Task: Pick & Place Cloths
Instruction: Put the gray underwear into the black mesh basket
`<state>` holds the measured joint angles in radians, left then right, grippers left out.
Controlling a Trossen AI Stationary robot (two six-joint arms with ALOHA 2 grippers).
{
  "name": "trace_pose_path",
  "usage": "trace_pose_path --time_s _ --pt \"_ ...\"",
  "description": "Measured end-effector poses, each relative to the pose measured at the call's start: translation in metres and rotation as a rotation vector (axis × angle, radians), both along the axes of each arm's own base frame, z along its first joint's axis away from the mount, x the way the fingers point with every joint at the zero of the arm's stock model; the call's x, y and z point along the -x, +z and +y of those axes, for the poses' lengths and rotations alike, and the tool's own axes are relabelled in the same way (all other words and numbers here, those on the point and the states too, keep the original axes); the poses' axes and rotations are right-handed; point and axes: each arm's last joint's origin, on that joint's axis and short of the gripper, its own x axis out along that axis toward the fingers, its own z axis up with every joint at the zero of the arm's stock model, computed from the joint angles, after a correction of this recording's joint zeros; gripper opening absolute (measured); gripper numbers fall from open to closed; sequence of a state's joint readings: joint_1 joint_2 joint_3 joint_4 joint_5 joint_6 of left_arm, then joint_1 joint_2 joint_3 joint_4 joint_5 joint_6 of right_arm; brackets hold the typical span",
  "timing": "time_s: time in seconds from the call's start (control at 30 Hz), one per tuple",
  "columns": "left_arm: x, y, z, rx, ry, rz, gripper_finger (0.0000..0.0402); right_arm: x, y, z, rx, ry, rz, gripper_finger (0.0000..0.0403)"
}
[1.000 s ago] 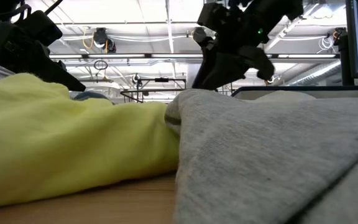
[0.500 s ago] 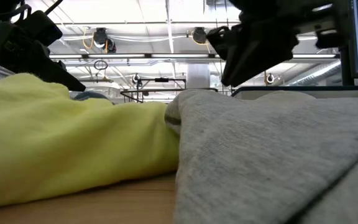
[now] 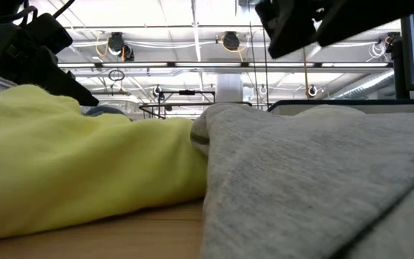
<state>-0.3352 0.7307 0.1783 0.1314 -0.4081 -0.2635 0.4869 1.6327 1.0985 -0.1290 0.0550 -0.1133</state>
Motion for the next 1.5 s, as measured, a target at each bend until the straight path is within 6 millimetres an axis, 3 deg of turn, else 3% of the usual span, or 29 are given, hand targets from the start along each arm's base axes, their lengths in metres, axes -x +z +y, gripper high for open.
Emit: trace_pose_path --time_s 0.2,0.5,0.77,0.93,1.17,1.5 --pt "0.000 0.000 0.000 0.012 0.005 -0.002 0.0214 -0.006 -0.024 0.011 0.058 -0.015 0.020 0.0227" --pt "0.000 0.000 -0.001 0.037 -0.010 0.000 0.0214 -0.014 -0.050 0.009 0.101 -0.044 0.071 0.0231" --pt "0.000 0.000 -0.001 0.041 -0.010 0.000 0.0214 -0.015 -0.065 0.010 0.050 -0.041 0.154 0.0229" --pt "0.000 0.000 -0.001 0.042 -0.009 0.000 0.0214 -0.017 -0.063 0.009 0.016 -0.053 0.155 0.0225" --pt "0.000 0.000 -0.001 0.043 -0.009 0.000 0.0214 -0.020 -0.064 0.002 0.010 -0.084 0.170 0.0190" --pt "0.000 0.000 -0.001 0.041 -0.010 0.000 0.0214 -0.023 -0.064 -0.004 -0.043 -0.057 0.197 0.0096"
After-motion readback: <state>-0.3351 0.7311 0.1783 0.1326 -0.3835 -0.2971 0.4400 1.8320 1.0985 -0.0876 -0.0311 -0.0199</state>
